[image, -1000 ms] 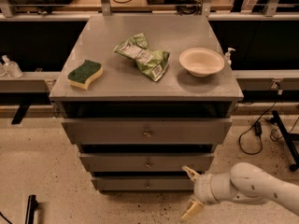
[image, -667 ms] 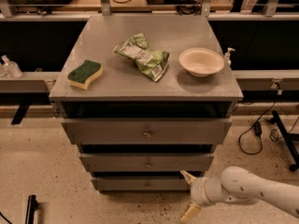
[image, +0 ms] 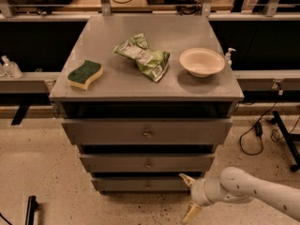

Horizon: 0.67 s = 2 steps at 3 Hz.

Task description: Open bottom drawer

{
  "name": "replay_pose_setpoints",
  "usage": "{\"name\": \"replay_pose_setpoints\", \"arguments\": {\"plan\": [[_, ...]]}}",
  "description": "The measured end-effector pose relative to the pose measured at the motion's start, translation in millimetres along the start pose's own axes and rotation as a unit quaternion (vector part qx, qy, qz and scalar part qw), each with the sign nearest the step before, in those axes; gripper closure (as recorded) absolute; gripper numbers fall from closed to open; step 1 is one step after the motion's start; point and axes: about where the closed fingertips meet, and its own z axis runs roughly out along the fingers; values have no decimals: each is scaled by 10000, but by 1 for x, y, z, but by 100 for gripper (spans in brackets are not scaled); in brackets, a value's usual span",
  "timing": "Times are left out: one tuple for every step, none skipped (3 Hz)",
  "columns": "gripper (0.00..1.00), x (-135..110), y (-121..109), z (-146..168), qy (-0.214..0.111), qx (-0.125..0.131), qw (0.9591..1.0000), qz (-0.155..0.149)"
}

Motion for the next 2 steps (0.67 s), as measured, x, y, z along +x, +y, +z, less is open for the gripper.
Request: {"name": "replay_pose_setpoints", "arguments": {"plan": [[0, 2, -1, 5, -44, -79, 9999, -71], [0, 6, 0, 15, 144, -195, 9995, -180]]}}
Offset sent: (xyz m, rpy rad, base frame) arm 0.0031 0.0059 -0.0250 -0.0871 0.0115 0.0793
